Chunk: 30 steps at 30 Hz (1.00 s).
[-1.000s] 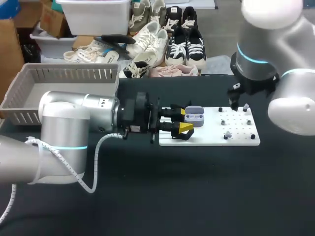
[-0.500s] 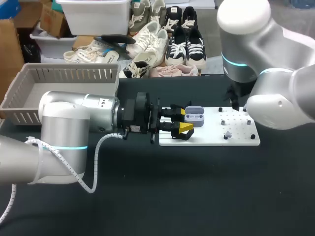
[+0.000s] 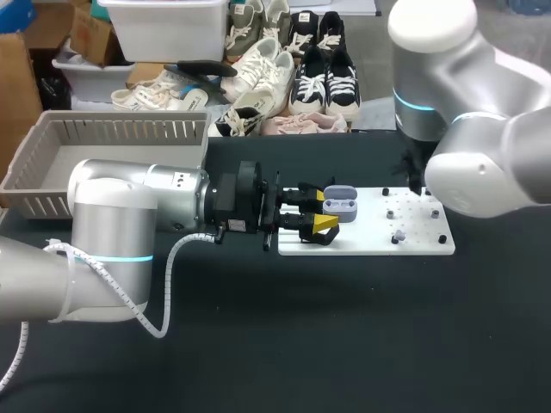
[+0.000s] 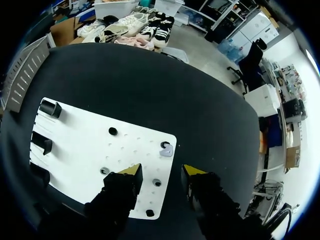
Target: Pick up each earbud case from the left stands, insert the matching earbuds, close the lid, and place the case in the box.
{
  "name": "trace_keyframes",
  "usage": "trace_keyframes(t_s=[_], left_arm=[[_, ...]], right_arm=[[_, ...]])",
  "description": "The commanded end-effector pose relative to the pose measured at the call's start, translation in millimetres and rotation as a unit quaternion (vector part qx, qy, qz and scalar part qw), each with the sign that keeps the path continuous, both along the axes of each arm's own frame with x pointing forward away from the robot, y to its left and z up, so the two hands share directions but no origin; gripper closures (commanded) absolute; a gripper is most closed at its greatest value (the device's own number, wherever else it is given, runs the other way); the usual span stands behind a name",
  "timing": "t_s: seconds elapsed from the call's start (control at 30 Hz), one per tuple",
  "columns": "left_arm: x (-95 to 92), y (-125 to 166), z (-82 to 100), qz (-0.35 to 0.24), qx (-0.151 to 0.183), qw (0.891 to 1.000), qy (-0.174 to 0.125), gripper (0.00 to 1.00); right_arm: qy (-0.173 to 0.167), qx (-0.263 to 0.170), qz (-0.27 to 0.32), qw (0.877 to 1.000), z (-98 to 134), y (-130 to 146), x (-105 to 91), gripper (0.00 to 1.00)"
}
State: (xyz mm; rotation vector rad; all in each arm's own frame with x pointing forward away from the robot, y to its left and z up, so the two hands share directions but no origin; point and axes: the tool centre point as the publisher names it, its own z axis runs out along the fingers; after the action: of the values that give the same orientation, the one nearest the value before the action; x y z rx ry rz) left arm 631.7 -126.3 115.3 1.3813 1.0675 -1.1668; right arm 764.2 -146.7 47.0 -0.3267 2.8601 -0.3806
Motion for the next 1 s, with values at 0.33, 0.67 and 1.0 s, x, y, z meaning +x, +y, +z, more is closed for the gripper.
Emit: trace_keyframes(t_s=[0.33,0.67,1.0], left_arm=[[0.9,-0.1,-0.9,-0.001,-0.001,1.0,0.0,1.0],[0.9,-0.1,-0.9,-0.001,-0.001,1.0,0.0,1.0],[0.9,-0.1,-0.9,-0.001,-0.001,1.0,0.0,1.0]], right_arm=[[0.009,-0.002,-0.014,1.0,-11.6,-3.5,8.2,0.56],[0.008,-0.001,-0.018,1.0,-15.9,-3.1,10.6,0.63],[0.006,-0.009,-0.022,1.0,-20.0,-5.7,15.4,0.68]])
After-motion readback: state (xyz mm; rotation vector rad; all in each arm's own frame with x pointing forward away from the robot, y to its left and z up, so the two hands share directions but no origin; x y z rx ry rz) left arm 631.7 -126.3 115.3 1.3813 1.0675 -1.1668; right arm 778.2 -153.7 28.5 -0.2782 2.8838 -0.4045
